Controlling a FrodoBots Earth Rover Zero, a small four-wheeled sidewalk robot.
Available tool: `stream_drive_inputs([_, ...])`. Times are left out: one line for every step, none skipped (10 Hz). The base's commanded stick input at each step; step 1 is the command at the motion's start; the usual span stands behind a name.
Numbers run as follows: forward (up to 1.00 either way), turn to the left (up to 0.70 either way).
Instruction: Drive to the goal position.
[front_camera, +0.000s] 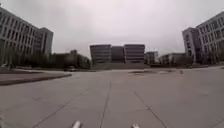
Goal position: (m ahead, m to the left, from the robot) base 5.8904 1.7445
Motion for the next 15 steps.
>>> stream_drive_inputs([0.70, 0.00])
stream_drive_inputs([0.70, 0.00])
stream_drive_inputs([0.70, 0.00])
stream_drive_inputs([0.70, -0.13])
stream_drive_inputs([0.70, -0.25])
stream_drive_inputs([0.70, -0.13])
stream_drive_inputs([0.70, 0.00])
stream_drive_inputs([0.70, 0.00])
stream_drive_inputs([0.70, 0.00])
stream_drive_inputs([0.70, 0.00])
stream_drive_inputs([0.70, 0.00])
stream_drive_inputs([0.70, 0.00])
stream_drive_inputs([0.70, 0.00])
stream_drive_inputs([0.70, 0.00])
stream_drive_inputs([0.70, 0.00])
